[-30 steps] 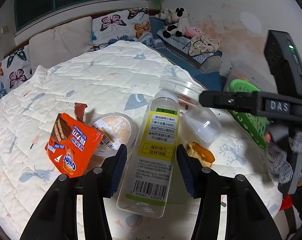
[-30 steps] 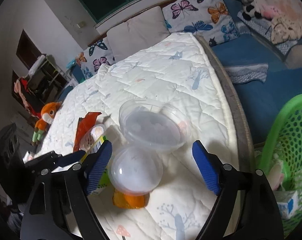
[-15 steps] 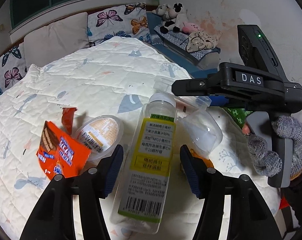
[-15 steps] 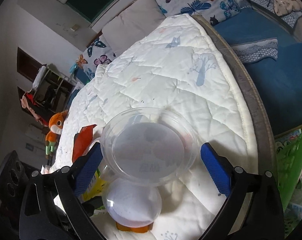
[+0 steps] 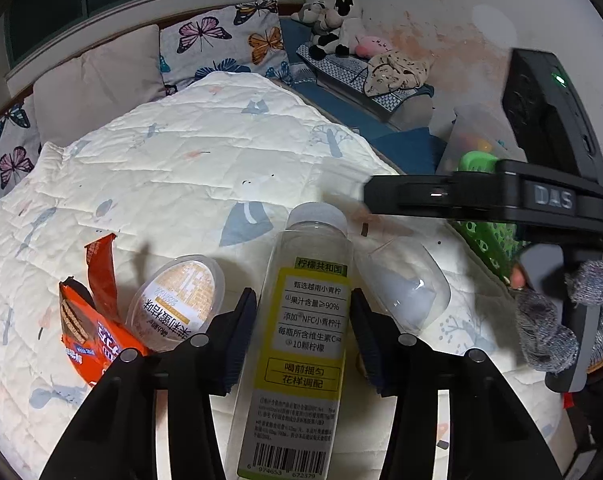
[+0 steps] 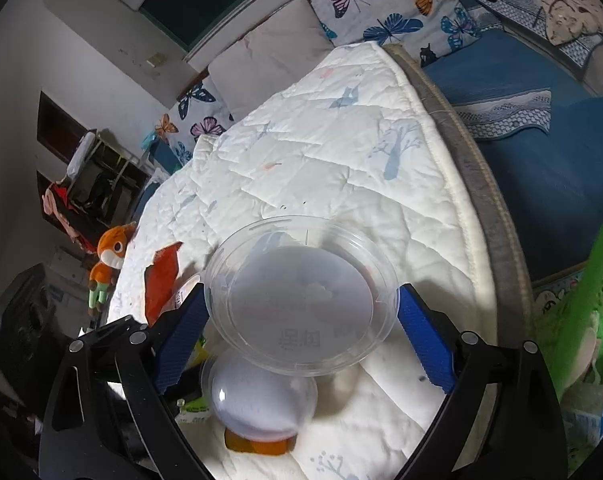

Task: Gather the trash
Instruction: 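Grasp the plastic bottle with the left tool while the right tool grasps the clear plastic lid, then carry the bottle and lid to the green basket and release both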

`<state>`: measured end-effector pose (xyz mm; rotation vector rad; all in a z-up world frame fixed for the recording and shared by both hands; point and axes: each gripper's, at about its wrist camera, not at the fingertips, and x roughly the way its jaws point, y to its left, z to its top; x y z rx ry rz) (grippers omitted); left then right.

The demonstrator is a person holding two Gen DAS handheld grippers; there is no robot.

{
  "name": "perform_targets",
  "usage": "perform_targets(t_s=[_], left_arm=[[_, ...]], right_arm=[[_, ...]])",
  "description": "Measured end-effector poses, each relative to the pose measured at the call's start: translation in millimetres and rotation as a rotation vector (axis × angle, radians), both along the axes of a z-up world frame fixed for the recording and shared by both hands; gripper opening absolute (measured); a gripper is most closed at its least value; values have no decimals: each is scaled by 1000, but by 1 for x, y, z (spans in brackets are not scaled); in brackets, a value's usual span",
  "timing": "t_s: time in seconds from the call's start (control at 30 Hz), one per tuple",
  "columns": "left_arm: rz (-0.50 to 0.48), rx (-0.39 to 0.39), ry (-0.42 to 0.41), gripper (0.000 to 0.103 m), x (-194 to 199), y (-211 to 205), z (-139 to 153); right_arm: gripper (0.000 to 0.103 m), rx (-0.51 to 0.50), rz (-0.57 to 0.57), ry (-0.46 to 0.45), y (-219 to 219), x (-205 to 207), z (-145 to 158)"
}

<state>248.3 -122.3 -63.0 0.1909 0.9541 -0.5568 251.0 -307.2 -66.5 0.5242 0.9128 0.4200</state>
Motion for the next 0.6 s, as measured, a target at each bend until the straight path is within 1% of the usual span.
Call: perform_targets(t_s=[0.17, 0.27, 0.37, 0.6], left_arm=[[-18, -9, 31, 46, 7, 0, -4], [-29, 12, 47, 46, 10, -6, -11], [-28, 32, 16, 45, 7, -10, -12], [8, 32, -16, 44, -1, -2, -3]], right_arm=[[92, 20, -21, -16, -13, -13, 6], [92, 24, -32, -27, -18, -23, 9], [92, 22, -44, -40, -24, -32, 13], [92, 18, -71, -52, -37, -49, 19]])
